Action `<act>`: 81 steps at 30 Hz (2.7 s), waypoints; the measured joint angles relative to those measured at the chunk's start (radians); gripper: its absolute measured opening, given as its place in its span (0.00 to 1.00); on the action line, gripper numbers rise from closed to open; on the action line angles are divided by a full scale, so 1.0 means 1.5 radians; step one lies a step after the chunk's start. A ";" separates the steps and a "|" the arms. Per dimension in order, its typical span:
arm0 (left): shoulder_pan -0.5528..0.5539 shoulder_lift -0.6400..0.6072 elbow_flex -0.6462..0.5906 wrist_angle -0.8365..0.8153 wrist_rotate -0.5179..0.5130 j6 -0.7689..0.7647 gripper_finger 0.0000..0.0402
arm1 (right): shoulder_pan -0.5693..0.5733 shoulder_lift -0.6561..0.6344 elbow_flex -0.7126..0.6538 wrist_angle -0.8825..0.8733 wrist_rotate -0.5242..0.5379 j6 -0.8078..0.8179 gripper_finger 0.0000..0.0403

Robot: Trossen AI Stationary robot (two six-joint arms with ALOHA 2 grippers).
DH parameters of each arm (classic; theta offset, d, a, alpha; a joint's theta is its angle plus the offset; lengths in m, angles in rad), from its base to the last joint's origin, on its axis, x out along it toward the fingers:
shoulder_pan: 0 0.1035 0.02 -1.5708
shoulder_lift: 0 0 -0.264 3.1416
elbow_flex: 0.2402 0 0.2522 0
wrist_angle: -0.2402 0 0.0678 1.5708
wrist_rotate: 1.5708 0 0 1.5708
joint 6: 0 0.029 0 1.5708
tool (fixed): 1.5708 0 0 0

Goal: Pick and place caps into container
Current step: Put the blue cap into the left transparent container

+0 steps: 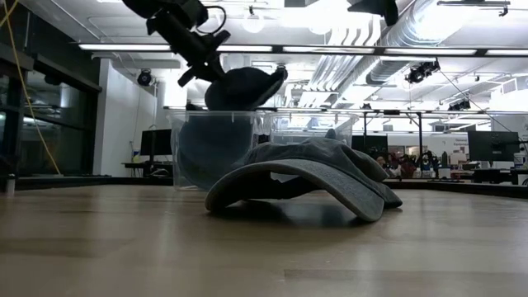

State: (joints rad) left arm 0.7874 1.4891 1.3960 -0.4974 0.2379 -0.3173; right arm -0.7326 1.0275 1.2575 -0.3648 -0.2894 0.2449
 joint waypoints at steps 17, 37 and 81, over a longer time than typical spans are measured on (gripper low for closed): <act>-0.106 -0.015 0.001 -0.122 -0.383 -0.155 0.04 | 0.000 0.001 -0.056 -0.009 -0.003 0.009 0.52; -0.116 -0.022 -0.118 -0.075 -0.370 -0.340 0.03 | 0.000 0.000 -0.059 0.022 -0.003 -0.065 0.52; -0.115 -0.028 -0.148 -0.046 -0.310 -0.059 0.57 | -0.001 0.000 -0.060 0.021 -0.041 -0.149 0.52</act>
State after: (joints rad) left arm 0.6141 1.4464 1.1735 -0.5657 -0.2264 -0.4052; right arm -0.7338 1.0279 1.1683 -0.3330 -0.3504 0.0208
